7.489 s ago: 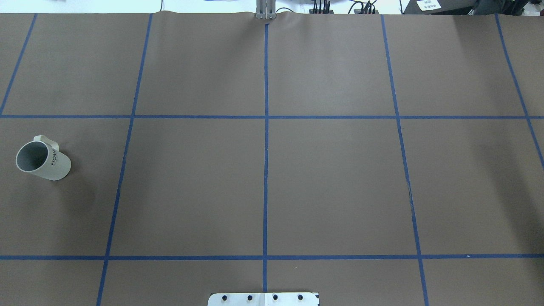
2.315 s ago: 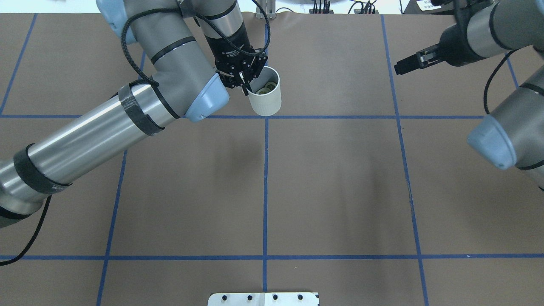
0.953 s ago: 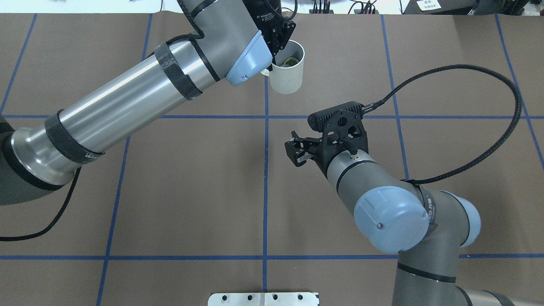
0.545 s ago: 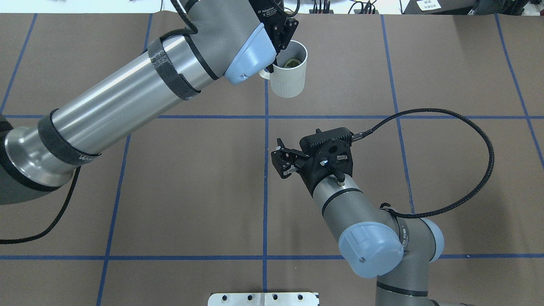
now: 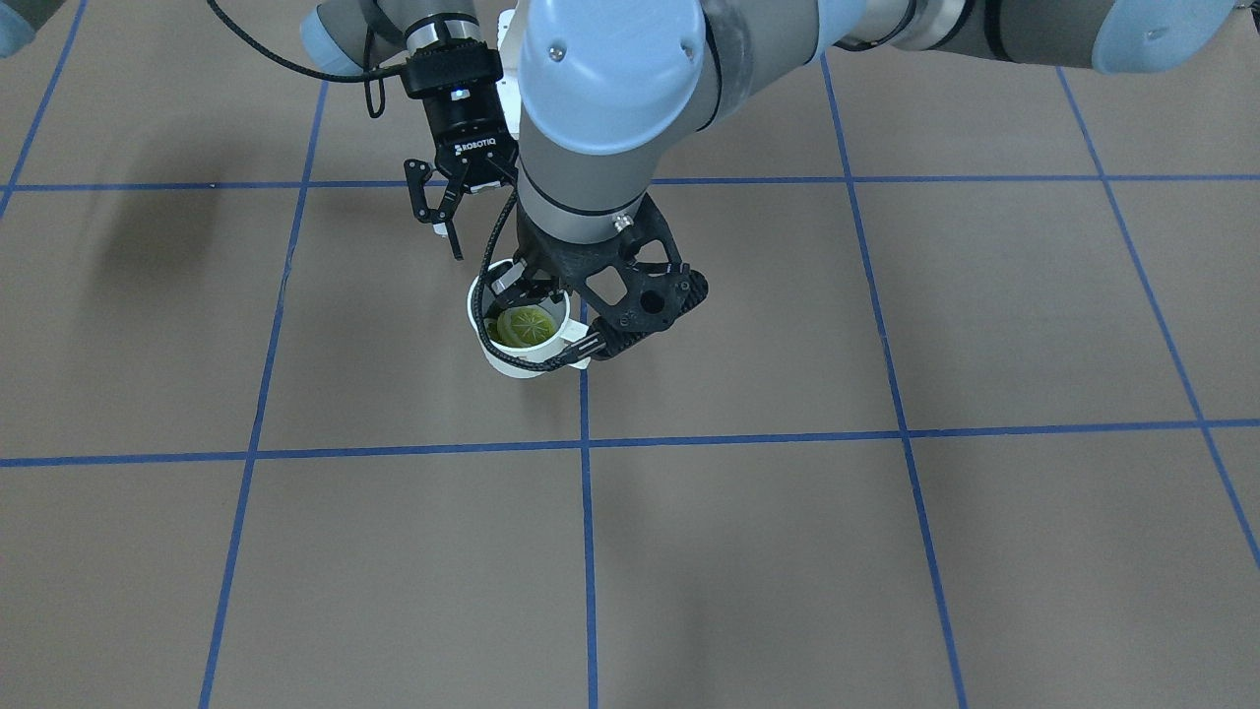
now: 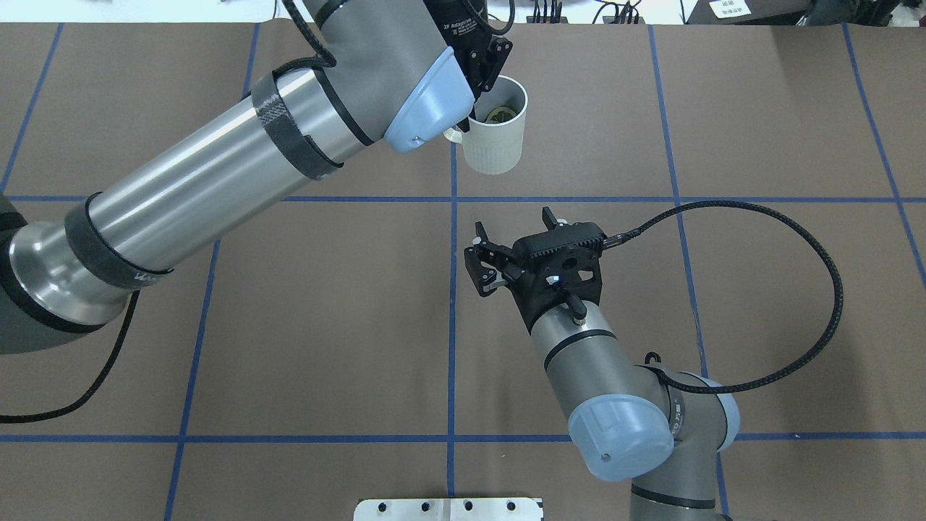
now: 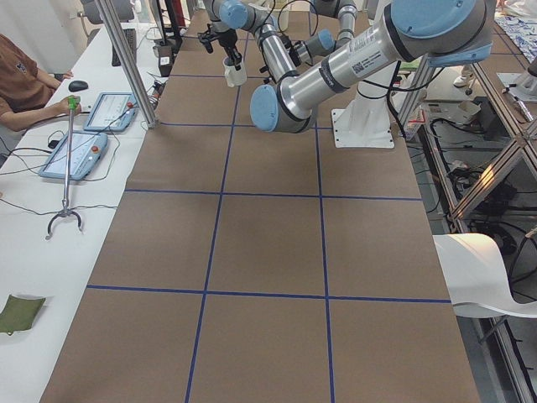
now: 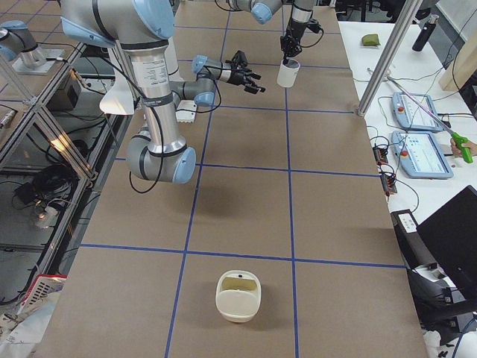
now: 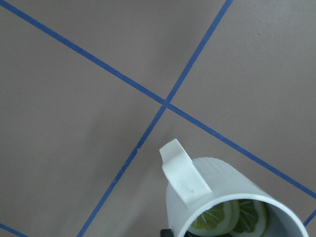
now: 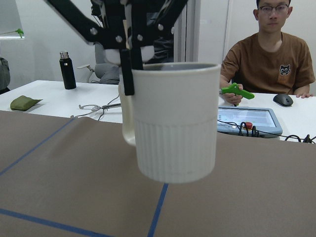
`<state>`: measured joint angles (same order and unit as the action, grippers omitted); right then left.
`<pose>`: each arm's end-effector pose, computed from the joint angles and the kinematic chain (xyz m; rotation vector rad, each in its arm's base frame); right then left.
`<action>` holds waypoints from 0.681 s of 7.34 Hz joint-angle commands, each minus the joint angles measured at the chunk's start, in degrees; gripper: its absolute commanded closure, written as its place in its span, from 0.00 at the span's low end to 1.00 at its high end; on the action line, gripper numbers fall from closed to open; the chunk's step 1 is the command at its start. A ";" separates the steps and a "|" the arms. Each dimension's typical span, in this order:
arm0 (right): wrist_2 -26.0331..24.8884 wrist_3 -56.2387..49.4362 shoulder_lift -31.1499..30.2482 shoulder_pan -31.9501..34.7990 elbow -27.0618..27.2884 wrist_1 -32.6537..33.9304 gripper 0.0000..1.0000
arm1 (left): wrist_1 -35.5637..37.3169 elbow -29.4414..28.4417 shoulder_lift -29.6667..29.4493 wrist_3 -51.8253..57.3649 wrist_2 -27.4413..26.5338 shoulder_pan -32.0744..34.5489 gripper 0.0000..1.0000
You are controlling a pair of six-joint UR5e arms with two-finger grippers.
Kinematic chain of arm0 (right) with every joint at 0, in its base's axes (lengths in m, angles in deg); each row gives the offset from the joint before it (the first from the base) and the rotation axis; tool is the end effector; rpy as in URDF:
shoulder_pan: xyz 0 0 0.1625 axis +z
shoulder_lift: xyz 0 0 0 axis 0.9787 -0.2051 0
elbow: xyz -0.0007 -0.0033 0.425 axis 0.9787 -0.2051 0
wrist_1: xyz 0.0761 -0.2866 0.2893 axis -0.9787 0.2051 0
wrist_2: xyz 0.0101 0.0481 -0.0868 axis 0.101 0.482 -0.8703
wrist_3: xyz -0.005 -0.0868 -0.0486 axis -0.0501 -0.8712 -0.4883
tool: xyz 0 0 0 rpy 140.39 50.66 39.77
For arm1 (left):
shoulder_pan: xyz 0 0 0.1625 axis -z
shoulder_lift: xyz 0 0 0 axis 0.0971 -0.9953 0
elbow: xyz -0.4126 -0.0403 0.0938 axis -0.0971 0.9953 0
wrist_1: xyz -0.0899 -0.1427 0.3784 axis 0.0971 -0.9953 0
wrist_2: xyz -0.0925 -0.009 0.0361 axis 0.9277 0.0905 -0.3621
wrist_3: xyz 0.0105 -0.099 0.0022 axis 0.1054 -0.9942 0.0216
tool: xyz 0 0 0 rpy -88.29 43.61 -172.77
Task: Left arm hands cup to right arm to dump lemon
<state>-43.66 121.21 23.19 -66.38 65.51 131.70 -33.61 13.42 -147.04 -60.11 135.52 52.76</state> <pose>-0.4951 -0.3186 0.2112 1.1678 -0.8229 0.2548 0.4597 -0.5903 -0.0120 -0.4175 0.8582 -0.4469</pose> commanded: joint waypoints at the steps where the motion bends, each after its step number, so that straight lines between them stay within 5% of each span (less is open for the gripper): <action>1: -2.50 -0.98 1.13 -0.36 -1.26 0.08 0.06 | 0.06 0.10 -0.17 -0.26 -0.86 -1.48 1.00; 5: -2.68 -1.34 1.31 0.60 -2.06 -0.18 0.05 | 2.61 5.44 1.49 -0.44 -1.04 -2.10 1.00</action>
<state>-46.35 119.89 24.47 -66.37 63.55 131.63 -31.97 16.27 -146.32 -60.58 134.53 50.79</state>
